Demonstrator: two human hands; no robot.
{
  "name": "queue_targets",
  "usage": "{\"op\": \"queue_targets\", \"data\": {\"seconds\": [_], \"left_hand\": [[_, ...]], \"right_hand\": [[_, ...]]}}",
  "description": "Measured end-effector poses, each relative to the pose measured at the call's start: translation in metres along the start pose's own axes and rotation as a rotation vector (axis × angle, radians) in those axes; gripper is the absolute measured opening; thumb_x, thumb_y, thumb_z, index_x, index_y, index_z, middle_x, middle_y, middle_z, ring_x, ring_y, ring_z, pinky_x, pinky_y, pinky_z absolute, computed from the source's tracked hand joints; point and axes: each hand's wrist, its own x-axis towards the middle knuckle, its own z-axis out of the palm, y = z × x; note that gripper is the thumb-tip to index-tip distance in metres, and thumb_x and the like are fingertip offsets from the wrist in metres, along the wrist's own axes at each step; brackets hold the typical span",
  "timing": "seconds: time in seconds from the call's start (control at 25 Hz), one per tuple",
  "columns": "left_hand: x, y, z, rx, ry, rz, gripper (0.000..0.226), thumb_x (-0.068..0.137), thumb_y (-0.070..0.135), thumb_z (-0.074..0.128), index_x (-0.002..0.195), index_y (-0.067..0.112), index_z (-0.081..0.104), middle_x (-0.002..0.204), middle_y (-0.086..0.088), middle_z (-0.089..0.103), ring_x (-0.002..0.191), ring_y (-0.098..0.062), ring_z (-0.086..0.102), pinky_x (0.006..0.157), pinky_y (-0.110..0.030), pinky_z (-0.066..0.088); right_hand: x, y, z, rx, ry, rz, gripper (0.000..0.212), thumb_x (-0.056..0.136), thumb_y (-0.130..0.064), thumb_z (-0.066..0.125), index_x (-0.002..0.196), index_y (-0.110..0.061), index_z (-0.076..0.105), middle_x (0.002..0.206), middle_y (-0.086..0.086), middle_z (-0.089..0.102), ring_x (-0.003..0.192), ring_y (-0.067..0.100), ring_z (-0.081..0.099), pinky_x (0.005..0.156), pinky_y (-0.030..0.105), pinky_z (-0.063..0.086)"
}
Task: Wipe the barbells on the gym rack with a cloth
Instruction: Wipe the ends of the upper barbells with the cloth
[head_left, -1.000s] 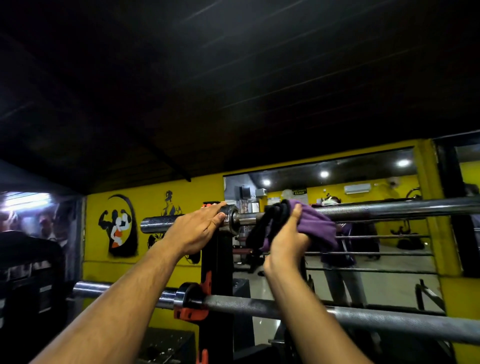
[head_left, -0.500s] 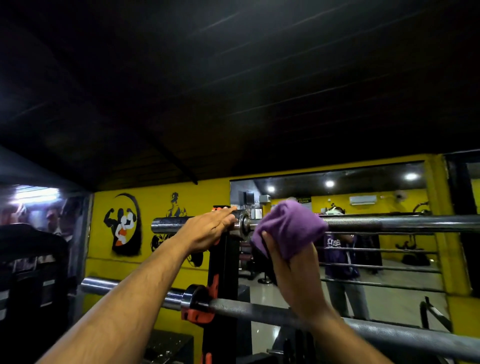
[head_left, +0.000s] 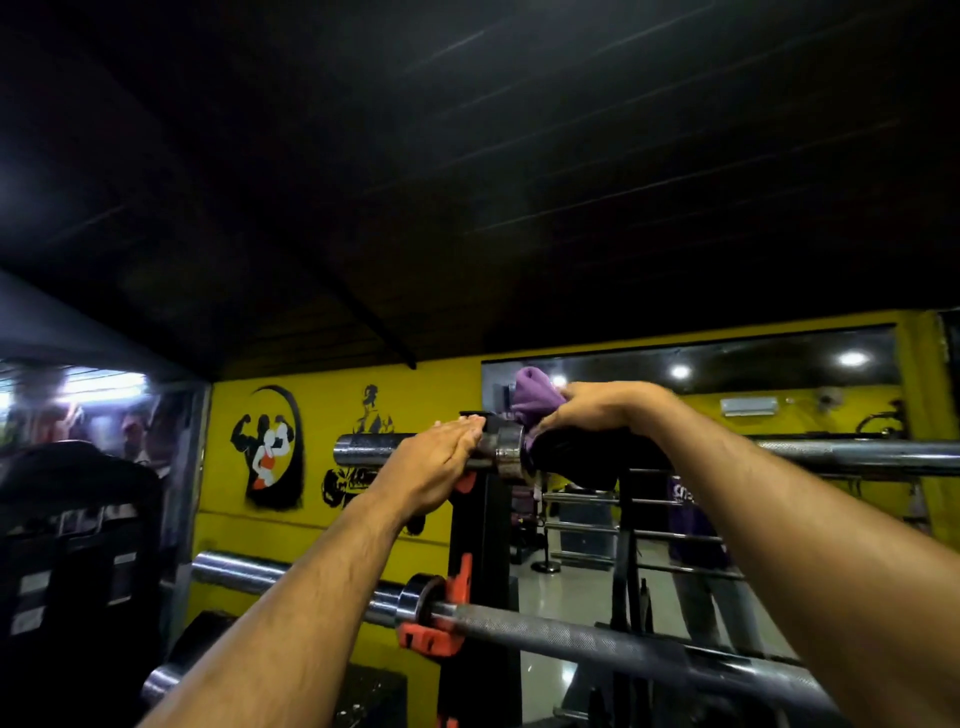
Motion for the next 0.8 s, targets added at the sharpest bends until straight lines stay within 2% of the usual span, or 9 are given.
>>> {"op": "queue_targets", "data": {"seconds": [0.04,0.12,0.2,0.24,0.32,0.44,0.6,0.68,0.8], "left_hand": [[0.001,-0.002,0.001,-0.003,0.006,0.005,0.049,0.11,0.038,0.021,0.154,0.023,0.035,0.16,0.008,0.033,0.147,-0.003,0.026,0.117,-0.016,0.006],[0.003,-0.004,0.003,-0.009,0.025,0.017,0.05,0.109,0.04,0.021,0.154,0.025,0.036,0.159,0.009,0.033,0.147,-0.002,0.027,0.119,-0.019,0.009],[0.004,-0.005,0.003,-0.011,0.03,0.014,0.05,0.108,0.043,0.02,0.153,0.027,0.036,0.157,0.015,0.029,0.145,0.001,0.025,0.12,-0.022,0.009],[0.004,-0.005,0.003,-0.01,0.03,0.009,0.05,0.108,0.043,0.02,0.153,0.027,0.036,0.156,0.016,0.028,0.144,0.002,0.025,0.119,-0.021,0.009],[0.002,-0.003,0.004,-0.009,0.03,0.002,0.05,0.108,0.043,0.02,0.154,0.027,0.035,0.159,0.012,0.032,0.146,0.0,0.026,0.119,-0.02,0.01],[-0.001,0.002,0.001,-0.003,0.013,-0.017,0.049,0.109,0.041,0.02,0.155,0.026,0.032,0.159,0.011,0.031,0.146,-0.002,0.025,0.113,-0.014,0.006],[-0.002,0.004,-0.006,-0.042,-0.045,-0.013,0.049,0.11,0.039,0.02,0.156,0.026,0.03,0.161,0.01,0.028,0.139,0.009,0.019,0.116,-0.014,0.007],[-0.001,0.002,-0.008,-0.075,-0.065,-0.01,0.049,0.109,0.038,0.021,0.155,0.026,0.031,0.162,0.009,0.029,0.143,0.006,0.02,0.122,-0.02,0.01],[-0.001,-0.002,-0.008,-0.191,-0.068,-0.031,0.048,0.109,0.042,0.023,0.153,0.029,0.035,0.16,0.008,0.032,0.143,0.003,0.024,0.123,-0.026,0.014]], "right_hand": [[0.003,0.0,0.001,-0.021,0.019,0.014,0.055,0.077,-0.052,0.078,0.116,-0.021,0.055,0.108,0.002,0.066,0.095,0.021,0.065,0.096,0.041,0.052],[-0.001,0.004,0.015,-0.187,0.137,-0.104,0.057,0.079,-0.053,0.074,0.122,-0.024,0.051,0.114,0.002,0.067,0.095,0.022,0.065,0.087,0.037,0.053],[-0.025,0.012,0.042,-0.548,0.414,-0.309,0.061,0.082,-0.052,0.068,0.131,-0.027,0.041,0.112,0.001,0.066,0.091,0.026,0.065,0.075,0.036,0.052],[-0.035,0.018,0.058,-0.729,0.561,-0.408,0.065,0.083,-0.049,0.068,0.135,-0.026,0.037,0.112,0.002,0.065,0.09,0.027,0.065,0.074,0.038,0.054],[-0.048,0.022,0.079,-0.864,0.694,-0.45,0.072,0.083,-0.044,0.071,0.14,-0.024,0.032,0.113,0.004,0.063,0.093,0.026,0.063,0.078,0.038,0.054],[-0.047,0.009,0.06,-0.654,0.57,-0.35,0.063,0.084,-0.056,0.068,0.131,-0.028,0.036,0.111,-0.001,0.065,0.089,0.024,0.064,0.067,0.034,0.047],[-0.016,0.004,0.013,-0.17,0.15,-0.099,0.049,0.078,-0.05,0.077,0.114,-0.028,0.054,0.111,0.0,0.067,0.089,0.017,0.063,0.074,0.031,0.047],[-0.009,0.005,0.01,-0.12,0.16,-0.066,0.045,0.079,-0.049,0.075,0.112,-0.027,0.054,0.111,0.002,0.067,0.089,0.018,0.062,0.076,0.031,0.048],[-0.034,0.011,0.032,-0.36,0.344,-0.238,0.045,0.088,-0.055,0.064,0.119,-0.032,0.042,0.115,-0.001,0.065,0.089,0.021,0.06,0.071,0.033,0.045]]}}
